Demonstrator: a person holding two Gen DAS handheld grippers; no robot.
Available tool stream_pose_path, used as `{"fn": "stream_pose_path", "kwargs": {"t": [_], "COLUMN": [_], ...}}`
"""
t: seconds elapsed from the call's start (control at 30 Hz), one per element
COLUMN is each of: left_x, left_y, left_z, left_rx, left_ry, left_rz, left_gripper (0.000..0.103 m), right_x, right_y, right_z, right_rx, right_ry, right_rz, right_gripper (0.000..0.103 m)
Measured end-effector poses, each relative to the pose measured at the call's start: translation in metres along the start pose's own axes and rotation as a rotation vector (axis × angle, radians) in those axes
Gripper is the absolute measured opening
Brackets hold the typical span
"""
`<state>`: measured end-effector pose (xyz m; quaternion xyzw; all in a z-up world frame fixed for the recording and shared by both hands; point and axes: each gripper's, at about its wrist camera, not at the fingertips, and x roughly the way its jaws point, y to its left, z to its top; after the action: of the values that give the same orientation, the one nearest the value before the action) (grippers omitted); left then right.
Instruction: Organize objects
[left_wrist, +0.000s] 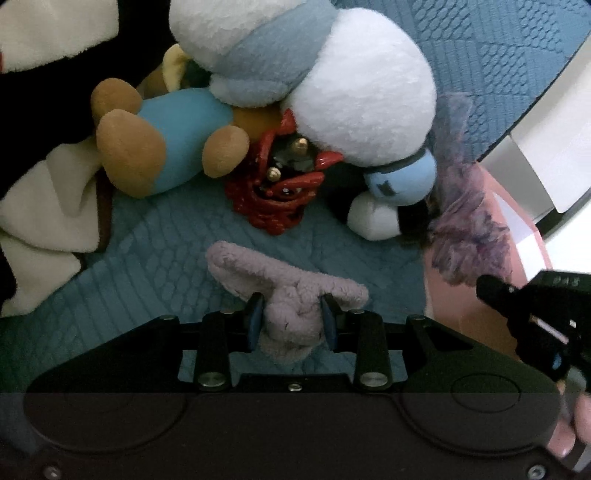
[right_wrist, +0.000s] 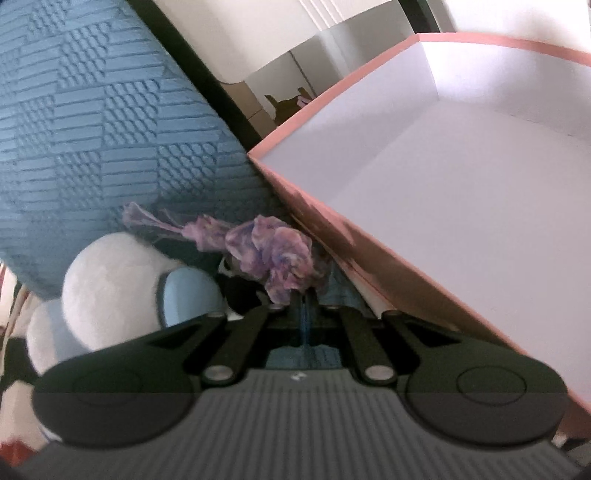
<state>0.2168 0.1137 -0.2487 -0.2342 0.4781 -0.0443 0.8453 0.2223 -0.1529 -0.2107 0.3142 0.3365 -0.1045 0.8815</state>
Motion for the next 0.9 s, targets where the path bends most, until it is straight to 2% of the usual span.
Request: {"fn": "stream_pose_path", "kwargs": {"t": [0.2, 0.4, 0.6, 0.63, 0.67, 0.77, 0.8, 0.83, 0.87, 0.9], "left_x": [-0.012, -0.028, -0.028, -0.029, -0.029, -0.030, -0.032, -0.033, -0.034, -0.035], "left_y": [-0.008, -0.009, -0.009, -0.009, -0.007, -0.003, -0.001, 0.000, 0.001, 0.002], "left_z": [-0.008, -0.020, -0.025, -0.024, -0.024, -0.024, -0.024, -0.024, -0.024, -0.025], "left_rx": [0.012, 0.030, 0.027, 0.027, 0.024, 0.021, 0.012, 0.004, 0.000, -0.001], "left_ry": [-0.013, -0.016, -0.020, -0.028, -0.034, -0.036, -0.035, -0.037, -0.036, -0.034], "left_rz": [-0.007, -0.011, 0.031, 0.042, 0.055, 0.064, 0.057, 0.045, 0.036, 0.034], "left_gripper": [0.031, 0.031, 0.032, 0.035, 0.043, 0.044, 0.045, 0.046, 0.047, 0.048], "right_x": [-0.017, -0.036, -0.039, -0.037, -0.035, -0.029, -0.027, -0.025, -0.024, -0.024], "right_y": [0.000, -0.003, -0.015, -0.017, -0.018, -0.019, -0.017, -0.015, -0.013, -0.012], "right_z": [-0.016, -0.037, -0.049, -0.048, -0.047, -0.044, -0.042, -0.041, -0.040, -0.037], "right_rx": [-0.074, -0.267, -0.357, -0.351, -0.348, -0.338, -0.337, -0.340, -0.343, -0.345], "right_ry": [0.039, 0.052, 0.126, 0.140, 0.153, 0.208, 0.218, 0.215, 0.207, 0.199], "right_rz": [0.043, 0.038, 0.048, 0.055, 0.065, 0.153, 0.161, 0.162, 0.167, 0.178], "right_gripper": [0.003, 0.003, 0.006, 0.006, 0.006, 0.007, 0.011, 0.022, 0.038, 0.045]}}
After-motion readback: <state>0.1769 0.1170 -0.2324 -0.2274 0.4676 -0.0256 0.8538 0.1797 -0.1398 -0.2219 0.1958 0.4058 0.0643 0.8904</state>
